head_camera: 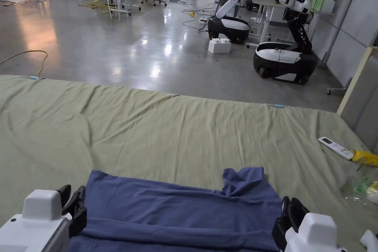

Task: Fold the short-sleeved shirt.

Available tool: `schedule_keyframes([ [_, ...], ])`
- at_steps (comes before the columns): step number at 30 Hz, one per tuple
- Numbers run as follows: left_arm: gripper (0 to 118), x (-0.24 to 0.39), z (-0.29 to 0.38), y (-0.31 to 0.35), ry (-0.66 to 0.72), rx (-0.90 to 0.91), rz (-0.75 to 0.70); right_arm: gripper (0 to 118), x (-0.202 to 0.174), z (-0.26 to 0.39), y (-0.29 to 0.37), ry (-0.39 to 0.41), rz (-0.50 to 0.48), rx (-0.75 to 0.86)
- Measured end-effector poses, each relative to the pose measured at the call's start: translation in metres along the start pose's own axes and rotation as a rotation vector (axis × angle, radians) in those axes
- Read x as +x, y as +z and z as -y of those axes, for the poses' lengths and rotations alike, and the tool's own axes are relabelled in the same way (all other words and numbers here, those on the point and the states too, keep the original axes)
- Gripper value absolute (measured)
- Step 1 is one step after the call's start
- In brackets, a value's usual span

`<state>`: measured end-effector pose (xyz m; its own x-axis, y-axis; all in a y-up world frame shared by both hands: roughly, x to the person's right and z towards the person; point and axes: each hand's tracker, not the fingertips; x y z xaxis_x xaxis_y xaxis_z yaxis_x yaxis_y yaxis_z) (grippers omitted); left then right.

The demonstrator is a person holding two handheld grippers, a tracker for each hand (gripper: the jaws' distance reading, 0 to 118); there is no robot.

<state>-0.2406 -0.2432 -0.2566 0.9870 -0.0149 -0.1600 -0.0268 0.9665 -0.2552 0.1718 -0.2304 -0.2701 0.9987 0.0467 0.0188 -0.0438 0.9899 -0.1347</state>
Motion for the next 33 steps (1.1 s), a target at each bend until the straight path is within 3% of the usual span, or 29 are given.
schedule_keyframes([
  [1,14,0.003,0.0,0.009,-0.012,0.025,-0.02,9,-0.002,-0.001,0.006,0.005,0.003,0.014],
  [4,6,0.008,-0.001,0.028,-0.031,0.063,-0.004,2,-0.007,-0.004,0.018,0.008,-0.008,0.059],
  [6,3,0.009,-0.002,0.039,-0.029,0.089,-0.027,2,-0.008,-0.007,0.024,0.048,0.011,0.106],
  [7,3,0.008,-0.005,0.041,-0.022,0.09,-0.03,1,-0.008,-0.006,0.025,0.021,0.0,0.087],
  [11,1,0.0,-0.006,0.043,0.003,0.088,-0.036,1,-0.009,-0.01,0.031,0.03,0.015,0.102],
  [12,1,-0.004,-0.005,0.04,0.003,0.066,-0.041,1,-0.01,-0.013,0.032,0.069,0.022,0.125],
  [13,1,-0.009,-0.004,0.036,0.017,0.032,-0.034,1,-0.009,-0.011,0.031,0.04,0.013,0.1],
  [24,2,-0.06,0.038,-0.055,0.11,-0.479,0.025,1,-0.005,0.006,0.025,0.06,0.0,0.015],
  [25,7,-0.063,0.042,-0.065,0.112,-0.5,0.024,1,-0.004,0.008,0.025,0.06,0.001,0.011],
  [26,22,-0.064,0.046,-0.073,0.109,-0.536,0.017,1,-0.005,0.009,0.025,0.063,0.001,0.003],
  [28,29,-0.067,0.054,-0.092,0.12,-0.618,0.024,1,-0.003,0.012,0.024,0.067,0.003,-0.013],
  [30,57,-0.068,0.061,-0.11,0.117,-0.7,0.036,1,-0.001,0.015,0.025,0.07,0.006,-0.025],
  [31,64,-0.07,0.065,-0.117,0.121,-0.735,0.032,1,0.001,0.017,0.024,0.074,0.009,-0.031],
  [33,64,-0.069,0.072,-0.129,0.115,-0.77,0.018,1,0.004,0.019,0.024,0.078,0.014,-0.045],
])
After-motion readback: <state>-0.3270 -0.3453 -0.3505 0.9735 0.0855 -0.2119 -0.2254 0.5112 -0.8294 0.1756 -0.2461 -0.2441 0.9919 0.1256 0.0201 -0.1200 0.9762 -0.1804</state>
